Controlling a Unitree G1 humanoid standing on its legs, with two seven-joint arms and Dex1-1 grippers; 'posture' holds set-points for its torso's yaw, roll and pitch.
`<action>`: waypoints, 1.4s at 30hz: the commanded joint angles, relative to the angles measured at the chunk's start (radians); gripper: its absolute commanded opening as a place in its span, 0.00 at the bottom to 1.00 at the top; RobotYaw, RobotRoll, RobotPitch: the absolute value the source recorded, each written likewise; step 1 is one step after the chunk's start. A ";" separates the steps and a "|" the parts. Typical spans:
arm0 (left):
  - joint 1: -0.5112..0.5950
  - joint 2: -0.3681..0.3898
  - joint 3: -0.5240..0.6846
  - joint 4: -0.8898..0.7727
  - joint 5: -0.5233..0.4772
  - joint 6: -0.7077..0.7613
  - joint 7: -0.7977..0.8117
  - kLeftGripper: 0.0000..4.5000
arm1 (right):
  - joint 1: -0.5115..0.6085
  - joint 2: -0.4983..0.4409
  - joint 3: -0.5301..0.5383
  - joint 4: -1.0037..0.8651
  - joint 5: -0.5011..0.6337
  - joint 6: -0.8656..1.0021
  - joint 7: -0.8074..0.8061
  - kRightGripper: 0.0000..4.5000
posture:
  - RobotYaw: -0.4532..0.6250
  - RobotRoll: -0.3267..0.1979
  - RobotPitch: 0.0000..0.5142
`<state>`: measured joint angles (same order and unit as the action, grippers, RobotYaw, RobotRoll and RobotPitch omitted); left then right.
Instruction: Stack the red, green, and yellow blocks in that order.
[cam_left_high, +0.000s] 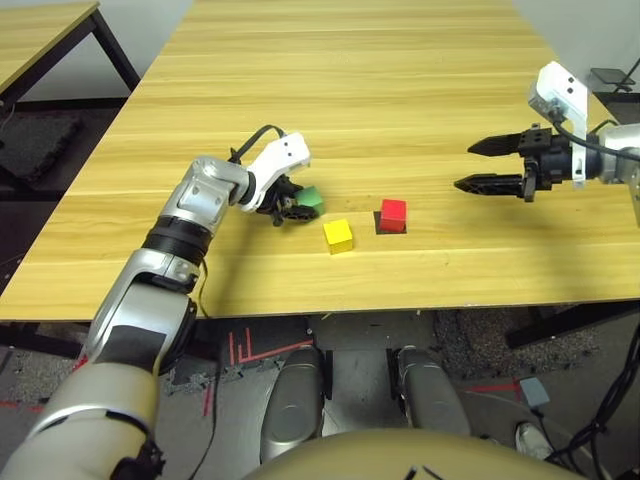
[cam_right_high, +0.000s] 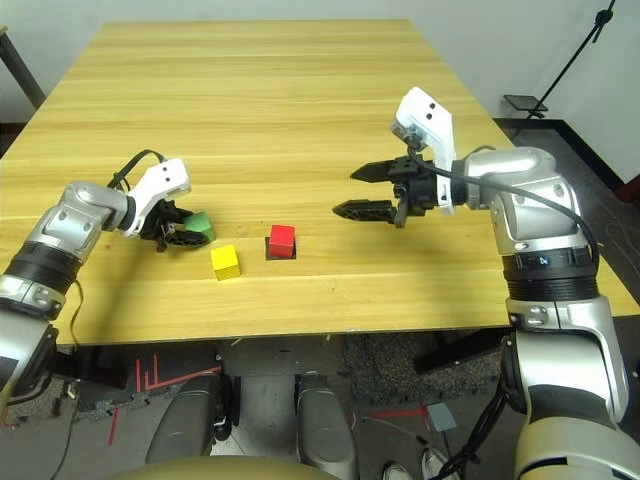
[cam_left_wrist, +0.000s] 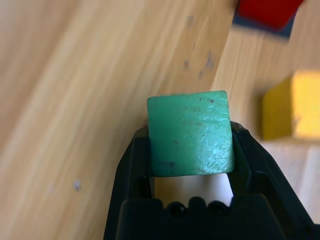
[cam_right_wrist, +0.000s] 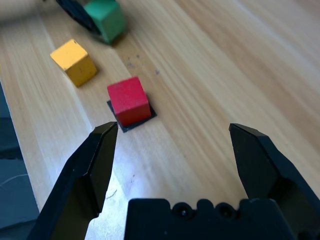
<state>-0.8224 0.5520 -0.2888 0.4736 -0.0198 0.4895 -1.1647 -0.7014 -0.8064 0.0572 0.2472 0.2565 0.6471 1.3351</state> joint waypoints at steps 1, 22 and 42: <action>-0.025 -0.007 0.018 -0.118 -0.044 0.082 -0.019 0.47 | 0.030 -0.022 -0.012 0.016 0.022 -0.020 0.019 1.00 | 0.61 0.39 0.15; -0.223 -0.243 -0.164 0.058 0.006 -0.100 -0.103 0.47 | 0.161 -0.033 0.021 -0.200 0.073 0.054 0.012 1.00 | 0.49 0.49 0.17; -0.240 -0.314 -0.163 0.212 0.084 -0.236 -0.127 0.47 | 0.229 -0.061 -0.008 -0.283 0.139 0.088 -0.051 1.00 | 0.45 0.51 0.20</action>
<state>-1.0606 0.2426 -0.4458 0.6716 0.0499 0.2647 -1.2843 -0.4837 -0.8575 0.0614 -0.0261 0.3779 0.7371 1.2909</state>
